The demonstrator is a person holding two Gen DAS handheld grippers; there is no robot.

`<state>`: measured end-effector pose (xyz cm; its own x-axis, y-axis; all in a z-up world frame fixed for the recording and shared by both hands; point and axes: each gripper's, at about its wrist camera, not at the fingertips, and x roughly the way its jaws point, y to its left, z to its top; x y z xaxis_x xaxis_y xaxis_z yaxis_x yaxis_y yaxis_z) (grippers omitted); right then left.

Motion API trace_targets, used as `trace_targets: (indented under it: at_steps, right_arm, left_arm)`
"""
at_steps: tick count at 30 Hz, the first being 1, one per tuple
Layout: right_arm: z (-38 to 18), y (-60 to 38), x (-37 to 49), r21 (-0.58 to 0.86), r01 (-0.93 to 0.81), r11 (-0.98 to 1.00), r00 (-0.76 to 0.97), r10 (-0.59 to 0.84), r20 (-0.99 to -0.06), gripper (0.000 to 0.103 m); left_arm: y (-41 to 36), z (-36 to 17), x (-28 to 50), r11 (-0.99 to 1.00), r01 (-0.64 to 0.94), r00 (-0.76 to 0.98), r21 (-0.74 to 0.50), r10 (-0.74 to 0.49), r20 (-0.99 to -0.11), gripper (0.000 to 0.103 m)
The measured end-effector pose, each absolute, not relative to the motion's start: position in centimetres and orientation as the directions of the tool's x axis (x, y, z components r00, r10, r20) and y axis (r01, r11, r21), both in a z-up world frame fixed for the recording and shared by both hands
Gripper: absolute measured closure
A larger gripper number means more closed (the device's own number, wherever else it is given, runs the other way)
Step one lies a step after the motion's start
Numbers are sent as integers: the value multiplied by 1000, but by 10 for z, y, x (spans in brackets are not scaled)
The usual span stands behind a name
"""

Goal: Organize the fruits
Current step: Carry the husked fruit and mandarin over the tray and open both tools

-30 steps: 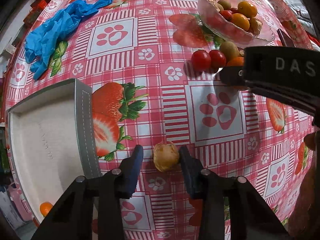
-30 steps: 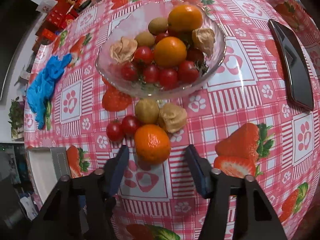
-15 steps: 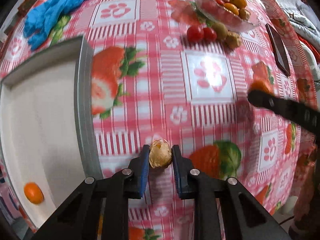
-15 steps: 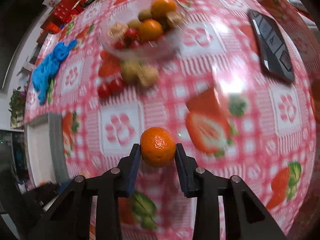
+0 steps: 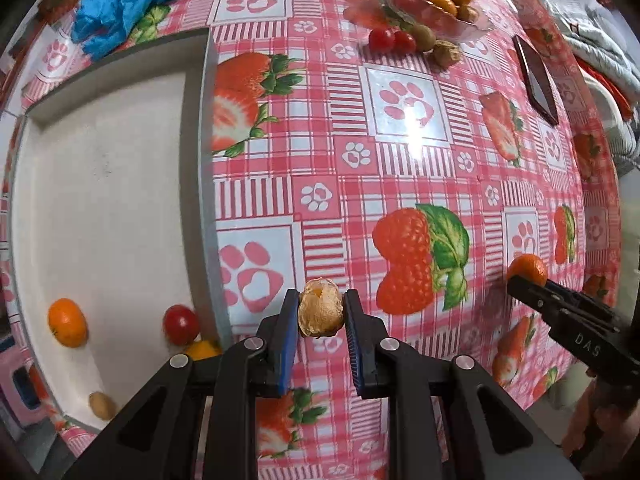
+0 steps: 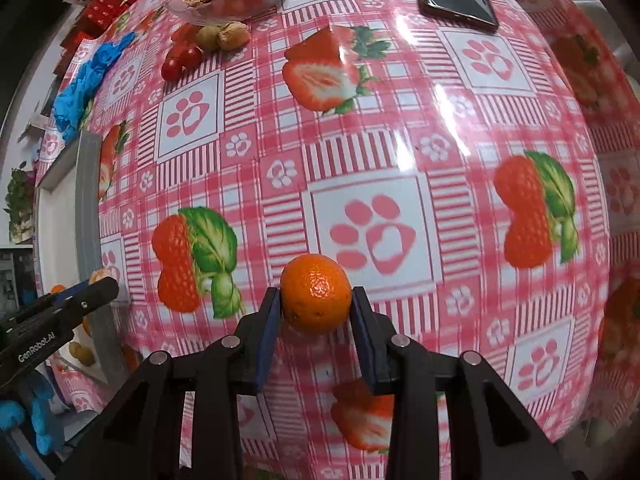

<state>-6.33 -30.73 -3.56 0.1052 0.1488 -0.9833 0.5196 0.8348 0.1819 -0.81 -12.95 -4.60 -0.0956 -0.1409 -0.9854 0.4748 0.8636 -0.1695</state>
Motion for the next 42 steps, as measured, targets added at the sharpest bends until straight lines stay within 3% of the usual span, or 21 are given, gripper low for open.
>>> trace_targets:
  at_steps: [8, 23, 42]
  right_arm:
    - [-13, -286, -60, 184, 481, 857, 120, 143, -982, 65]
    - [25, -201, -29, 167, 272, 948, 135, 134, -982, 65]
    - [34, -113, 11, 164, 59, 985, 107, 157, -982, 65]
  left_arm:
    - [-123, -15, -16, 851, 505, -64, -143, -128, -990, 79]
    - [-49, -3, -3, 909, 407, 15, -88, -103, -995, 79]
    - [9, -5, 14, 943, 325, 52, -74, -96, -994, 80]
